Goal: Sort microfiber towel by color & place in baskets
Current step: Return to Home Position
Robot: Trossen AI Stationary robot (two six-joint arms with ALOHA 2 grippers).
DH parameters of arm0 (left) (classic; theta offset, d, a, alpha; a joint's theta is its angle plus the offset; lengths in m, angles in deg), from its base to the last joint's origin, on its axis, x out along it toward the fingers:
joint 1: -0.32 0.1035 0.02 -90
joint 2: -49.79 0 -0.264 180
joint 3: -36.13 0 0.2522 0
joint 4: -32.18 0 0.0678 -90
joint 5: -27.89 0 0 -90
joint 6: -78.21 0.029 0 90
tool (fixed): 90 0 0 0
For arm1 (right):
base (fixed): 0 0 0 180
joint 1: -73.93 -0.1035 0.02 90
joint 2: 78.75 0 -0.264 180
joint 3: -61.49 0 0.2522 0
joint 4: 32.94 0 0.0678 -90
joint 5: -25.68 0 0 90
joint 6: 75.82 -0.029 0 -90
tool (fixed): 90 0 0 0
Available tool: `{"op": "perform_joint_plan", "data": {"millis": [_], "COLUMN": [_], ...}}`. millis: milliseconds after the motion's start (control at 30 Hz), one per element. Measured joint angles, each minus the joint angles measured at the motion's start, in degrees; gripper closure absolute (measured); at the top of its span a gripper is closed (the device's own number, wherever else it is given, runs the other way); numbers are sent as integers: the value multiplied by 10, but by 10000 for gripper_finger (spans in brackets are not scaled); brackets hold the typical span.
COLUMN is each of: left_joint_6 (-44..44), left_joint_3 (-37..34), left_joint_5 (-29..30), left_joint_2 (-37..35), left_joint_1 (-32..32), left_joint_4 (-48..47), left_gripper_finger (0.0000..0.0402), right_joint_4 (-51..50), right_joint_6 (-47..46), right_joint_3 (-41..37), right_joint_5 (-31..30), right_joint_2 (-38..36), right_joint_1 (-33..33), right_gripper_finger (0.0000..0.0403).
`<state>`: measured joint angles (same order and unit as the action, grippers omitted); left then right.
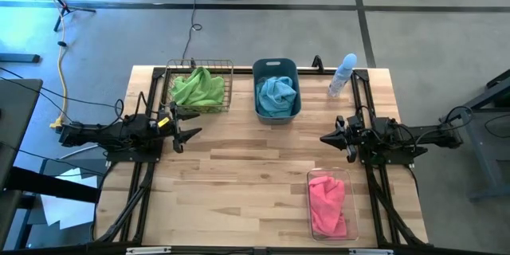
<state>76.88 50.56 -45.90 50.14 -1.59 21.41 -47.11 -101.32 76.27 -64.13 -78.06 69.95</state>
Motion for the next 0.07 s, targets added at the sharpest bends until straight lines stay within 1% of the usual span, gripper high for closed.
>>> {"op": "perform_joint_plan", "data": {"millis": [67], "left_joint_6": [0], "left_joint_3": [0], "left_joint_5": [0], "left_joint_2": [0], "left_joint_1": [0], "left_joint_4": [0], "left_gripper_finger": [151], "right_joint_4": [0], "right_joint_6": [0], "right_joint_3": [0], "right_joint_5": [0], "right_joint_2": [0], "right_joint_1": [0], "right_gripper_finger": [402]}}
